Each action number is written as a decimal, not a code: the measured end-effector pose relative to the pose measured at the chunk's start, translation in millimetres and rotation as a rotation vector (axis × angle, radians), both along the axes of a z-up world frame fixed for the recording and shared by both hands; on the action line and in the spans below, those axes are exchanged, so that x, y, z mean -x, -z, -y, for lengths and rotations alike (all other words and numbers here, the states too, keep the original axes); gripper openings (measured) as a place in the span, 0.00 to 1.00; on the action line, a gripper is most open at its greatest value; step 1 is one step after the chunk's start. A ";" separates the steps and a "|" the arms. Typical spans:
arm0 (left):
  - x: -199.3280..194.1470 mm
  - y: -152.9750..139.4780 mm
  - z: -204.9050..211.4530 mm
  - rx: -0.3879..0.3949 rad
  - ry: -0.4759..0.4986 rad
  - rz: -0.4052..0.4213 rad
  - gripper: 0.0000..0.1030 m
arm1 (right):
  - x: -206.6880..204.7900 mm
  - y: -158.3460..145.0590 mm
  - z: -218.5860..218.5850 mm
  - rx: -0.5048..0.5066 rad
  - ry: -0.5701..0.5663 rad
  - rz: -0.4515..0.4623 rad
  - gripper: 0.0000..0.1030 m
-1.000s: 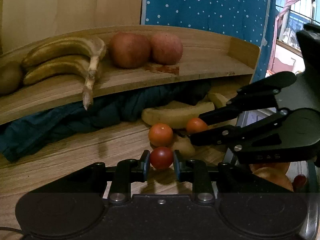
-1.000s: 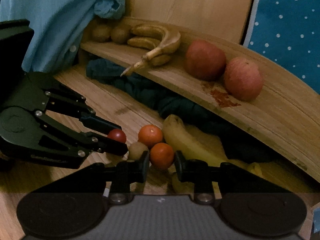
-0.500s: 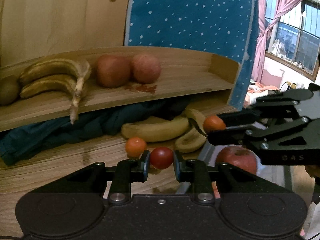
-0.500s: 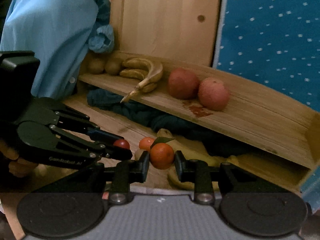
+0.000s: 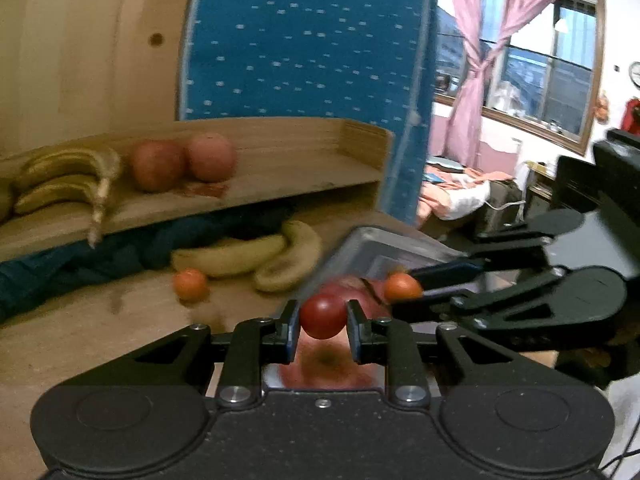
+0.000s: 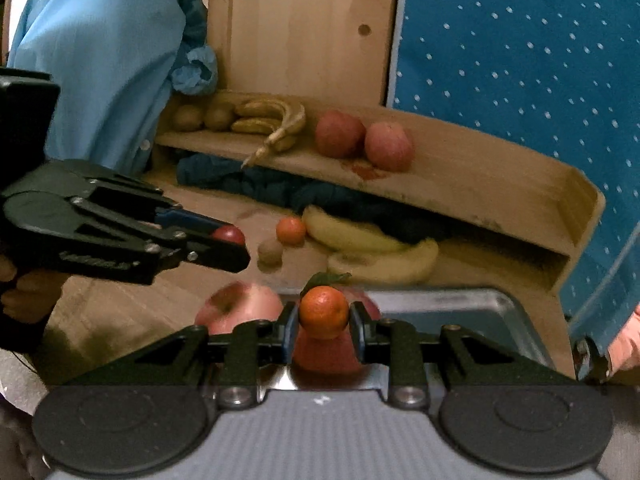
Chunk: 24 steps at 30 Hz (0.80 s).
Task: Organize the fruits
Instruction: 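Carry the cherry tomato and orange over the steel tray with both tools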
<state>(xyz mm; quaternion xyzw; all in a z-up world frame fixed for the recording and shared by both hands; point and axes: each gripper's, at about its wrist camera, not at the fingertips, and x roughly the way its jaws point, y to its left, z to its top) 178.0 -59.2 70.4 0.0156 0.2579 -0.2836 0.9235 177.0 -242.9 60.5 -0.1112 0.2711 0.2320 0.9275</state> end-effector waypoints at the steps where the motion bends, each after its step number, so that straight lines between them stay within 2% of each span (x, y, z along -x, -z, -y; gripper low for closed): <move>1: 5.4 1.2 2.5 0.003 0.013 0.003 0.25 | 3.5 0.7 1.3 -0.003 0.004 -0.001 0.30; 10: 28.5 26.0 26.5 -0.004 0.081 -0.060 0.25 | 19.1 18.0 8.0 -0.005 0.029 -0.047 0.30; 16: 27.6 44.2 37.0 -0.025 0.080 -0.107 0.25 | 20.1 25.7 9.6 0.007 0.033 -0.063 0.30; 24: 24.4 50.3 39.4 -0.041 0.070 -0.126 0.26 | 19.2 27.8 10.3 0.006 0.031 -0.067 0.30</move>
